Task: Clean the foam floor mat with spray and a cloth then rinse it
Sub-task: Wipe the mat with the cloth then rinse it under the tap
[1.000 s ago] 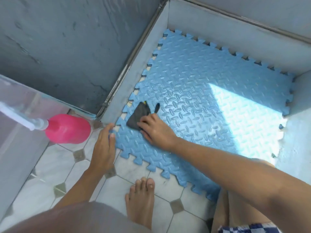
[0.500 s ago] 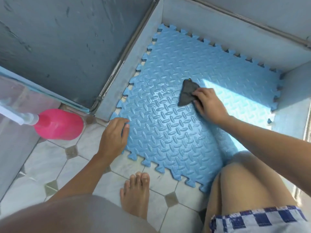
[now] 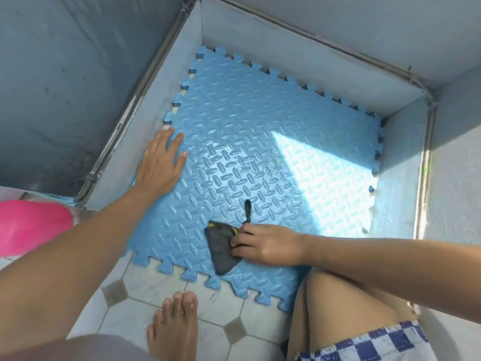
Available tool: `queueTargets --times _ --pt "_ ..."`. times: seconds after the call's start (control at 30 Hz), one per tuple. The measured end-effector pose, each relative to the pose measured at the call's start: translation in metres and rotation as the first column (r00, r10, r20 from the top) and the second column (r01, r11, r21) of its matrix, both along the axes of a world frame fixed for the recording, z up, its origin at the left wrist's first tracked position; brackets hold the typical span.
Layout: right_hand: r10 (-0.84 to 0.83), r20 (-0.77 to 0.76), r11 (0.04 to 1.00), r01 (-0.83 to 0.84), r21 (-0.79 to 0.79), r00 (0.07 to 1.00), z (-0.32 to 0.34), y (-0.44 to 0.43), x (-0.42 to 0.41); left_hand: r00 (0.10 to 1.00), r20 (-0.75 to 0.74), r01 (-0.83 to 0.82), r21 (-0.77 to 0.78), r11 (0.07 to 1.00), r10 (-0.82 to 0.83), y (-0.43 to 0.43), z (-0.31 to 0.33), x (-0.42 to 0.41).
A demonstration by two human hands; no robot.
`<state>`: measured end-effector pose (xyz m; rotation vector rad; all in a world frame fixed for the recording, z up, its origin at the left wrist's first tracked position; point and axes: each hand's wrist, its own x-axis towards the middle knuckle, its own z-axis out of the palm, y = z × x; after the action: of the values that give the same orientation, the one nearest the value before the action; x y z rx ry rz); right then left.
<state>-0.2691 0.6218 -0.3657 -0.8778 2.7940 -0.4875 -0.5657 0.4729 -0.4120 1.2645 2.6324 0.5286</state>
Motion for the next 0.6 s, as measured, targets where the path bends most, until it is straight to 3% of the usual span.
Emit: queueTargets --times 0.03,0.1,0.2,0.27,0.33,0.4,0.47,0.53,0.6 --pt "0.044 0.004 0.999 -0.044 0.006 0.999 -0.002 0.003 -0.004 1.0 -0.004 0.001 0.008 1.0 -0.001 -0.002 -0.001 0.0" --pt "-0.037 -0.015 0.999 0.037 -0.016 0.999 -0.008 0.024 -0.014 1.0 -0.008 -0.006 0.032 0.999 0.006 -0.002 -0.002 0.0" --pt "-0.411 -0.066 0.912 0.408 -0.044 0.909 -0.011 0.087 -0.028 1.0 -0.002 -0.026 0.025 0.999 0.026 -0.002 -0.003 0.0" --pt "-0.724 -0.093 0.688 0.725 -0.027 0.683 -0.01 0.144 -0.028 1.0 -0.001 -0.032 0.011 0.999 0.032 -0.003 -0.002 0.001" --pt "-0.923 -0.168 0.347 0.937 0.025 0.347 -0.01 0.2 -0.015 0.999 -0.014 -0.036 0.006 0.999 0.036 -0.002 -0.002 0.001" --pt "-0.978 -0.208 -0.027 0.999 0.037 -0.019 -0.012 0.248 0.004 0.999 -0.032 -0.039 0.014 0.999 0.039 -0.001 -0.002 0.002" --pt "-0.935 -0.164 -0.327 0.943 0.059 -0.314 -0.015 0.271 0.011 0.998 -0.048 -0.048 0.018 0.999 0.049 -0.001 -0.003 0.003" --pt "-0.9 -0.13 -0.43 0.896 0.111 -0.416 -0.017 0.272 -0.005 0.997 -0.056 -0.052 0.025 0.998 0.053 0.0 -0.004 0.003" --pt "-0.91 -0.097 -0.409 0.911 0.061 -0.402 -0.02 0.258 -0.042 0.996 -0.071 -0.049 0.038 0.998 0.052 0.001 -0.005 0.003"
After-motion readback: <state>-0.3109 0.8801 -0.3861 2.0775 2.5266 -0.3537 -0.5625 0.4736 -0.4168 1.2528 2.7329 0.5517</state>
